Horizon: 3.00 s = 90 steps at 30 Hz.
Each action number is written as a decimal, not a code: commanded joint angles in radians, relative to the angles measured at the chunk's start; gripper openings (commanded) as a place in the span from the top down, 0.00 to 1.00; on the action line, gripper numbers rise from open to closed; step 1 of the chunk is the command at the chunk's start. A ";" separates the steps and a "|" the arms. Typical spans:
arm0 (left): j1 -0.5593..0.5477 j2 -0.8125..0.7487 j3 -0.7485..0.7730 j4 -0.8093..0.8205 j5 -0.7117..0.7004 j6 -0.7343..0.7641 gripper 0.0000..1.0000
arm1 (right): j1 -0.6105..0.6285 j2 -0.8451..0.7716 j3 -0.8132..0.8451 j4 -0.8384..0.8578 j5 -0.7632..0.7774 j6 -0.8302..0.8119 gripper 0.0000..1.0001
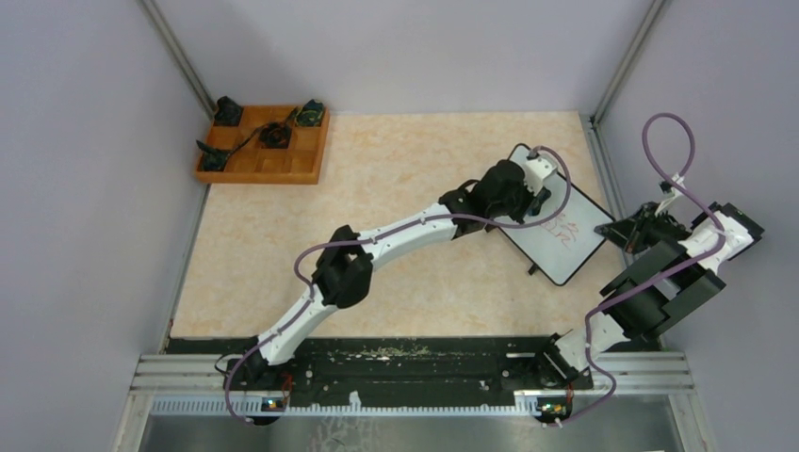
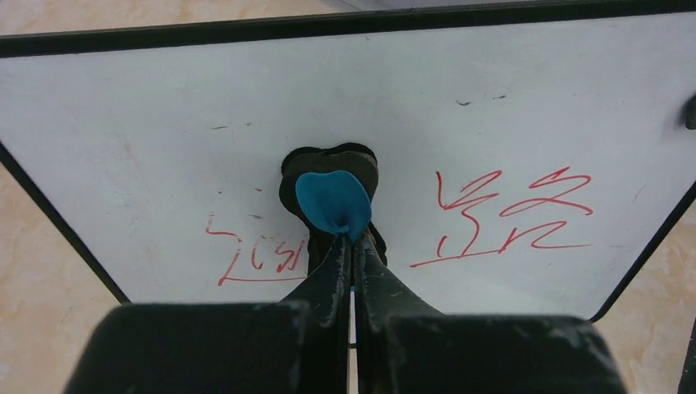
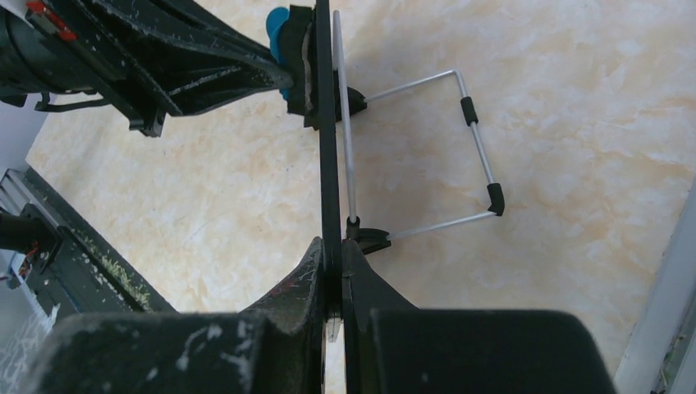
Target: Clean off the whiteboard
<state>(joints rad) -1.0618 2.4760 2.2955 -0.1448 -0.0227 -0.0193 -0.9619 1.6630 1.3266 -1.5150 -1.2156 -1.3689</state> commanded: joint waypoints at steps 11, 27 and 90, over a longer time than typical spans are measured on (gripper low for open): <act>0.135 0.007 -0.010 0.026 -0.061 0.075 1.00 | 0.011 -0.045 0.003 0.016 0.002 -0.060 1.00; 0.031 -0.024 -0.030 0.074 0.017 0.024 1.00 | 0.011 -0.046 0.002 0.016 0.004 -0.058 1.00; -0.088 -0.119 -0.190 0.181 -0.019 0.052 1.00 | 0.022 -0.062 -0.039 0.016 0.015 -0.088 1.00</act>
<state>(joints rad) -1.0882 2.4023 2.0548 0.0071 -0.0994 0.0593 -0.9516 1.6558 1.2953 -1.4960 -1.2095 -1.3960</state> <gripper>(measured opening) 0.005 0.042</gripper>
